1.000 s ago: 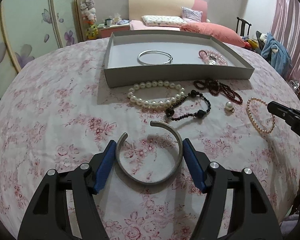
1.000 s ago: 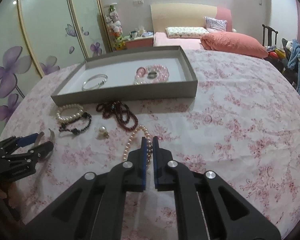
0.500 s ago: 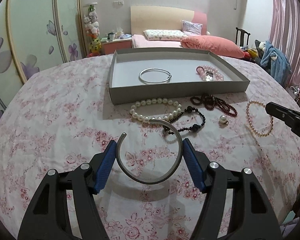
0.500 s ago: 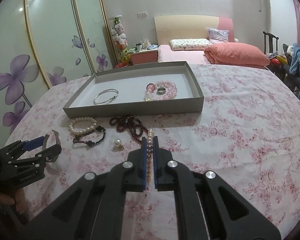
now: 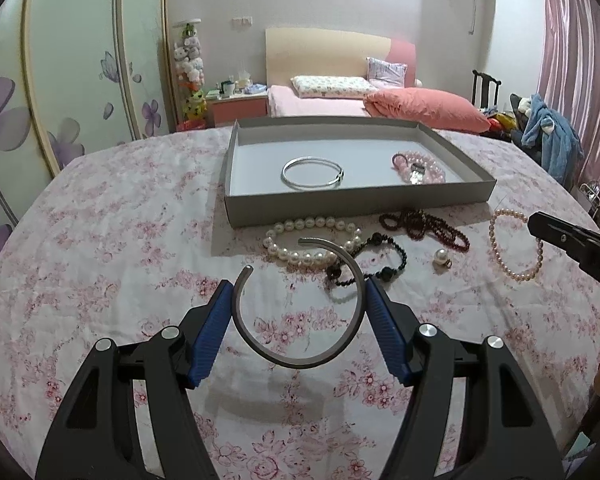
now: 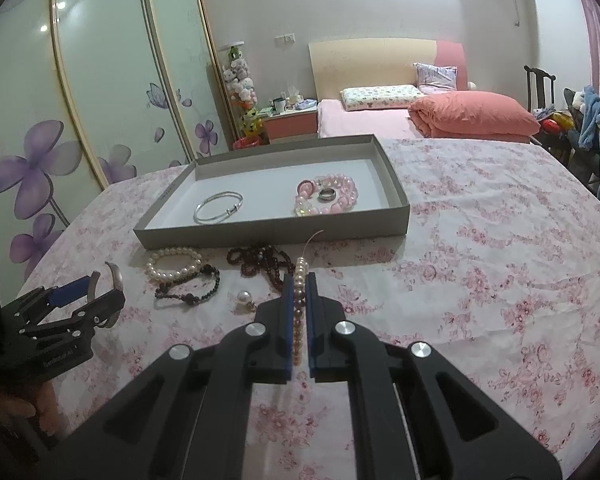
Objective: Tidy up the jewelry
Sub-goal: 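Carry the pink strand into the gray tray with the right tool while the left tool drops the cuff there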
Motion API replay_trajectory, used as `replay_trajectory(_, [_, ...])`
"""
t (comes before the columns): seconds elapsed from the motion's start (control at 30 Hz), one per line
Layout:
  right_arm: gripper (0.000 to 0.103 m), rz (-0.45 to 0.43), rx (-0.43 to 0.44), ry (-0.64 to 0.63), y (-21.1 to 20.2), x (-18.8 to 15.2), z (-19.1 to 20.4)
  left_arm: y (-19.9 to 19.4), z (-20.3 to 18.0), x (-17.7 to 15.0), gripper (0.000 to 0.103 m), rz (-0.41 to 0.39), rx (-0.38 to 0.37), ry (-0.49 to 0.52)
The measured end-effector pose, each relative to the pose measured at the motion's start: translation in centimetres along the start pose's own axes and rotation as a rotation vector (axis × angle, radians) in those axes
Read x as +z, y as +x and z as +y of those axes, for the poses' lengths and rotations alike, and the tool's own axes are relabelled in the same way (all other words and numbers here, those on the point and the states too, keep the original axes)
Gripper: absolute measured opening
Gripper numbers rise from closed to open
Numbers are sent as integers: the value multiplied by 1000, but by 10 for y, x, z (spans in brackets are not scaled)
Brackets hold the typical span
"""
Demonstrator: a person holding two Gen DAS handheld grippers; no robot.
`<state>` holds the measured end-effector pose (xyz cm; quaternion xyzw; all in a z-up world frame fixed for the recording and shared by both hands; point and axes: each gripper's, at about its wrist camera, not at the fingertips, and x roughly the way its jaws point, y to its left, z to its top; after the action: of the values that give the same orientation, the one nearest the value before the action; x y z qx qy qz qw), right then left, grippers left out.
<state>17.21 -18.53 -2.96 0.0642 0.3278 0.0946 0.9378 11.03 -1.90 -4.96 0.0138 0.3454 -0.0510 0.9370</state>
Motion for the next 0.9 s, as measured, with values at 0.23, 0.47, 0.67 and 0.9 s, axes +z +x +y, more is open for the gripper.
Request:
replay_trajectory(0.23, [6,-56,-1,-1,-10,5,5,-13,-4,4,67,-72,14,2])
replay_trajectory(0.47, [6,-132,-7,-23,-23,14,14,-23,-4,12,67,-137,25,-2])
replay_trajectory(0.67, [6,-203,-18,-51,-33,25,24,-30,-10,23,67,-194,27,5])
replay_trajectory(0.9, [6,-281,-29,-75,-37,44,33,-29,-17,42,67,-267,37,22])
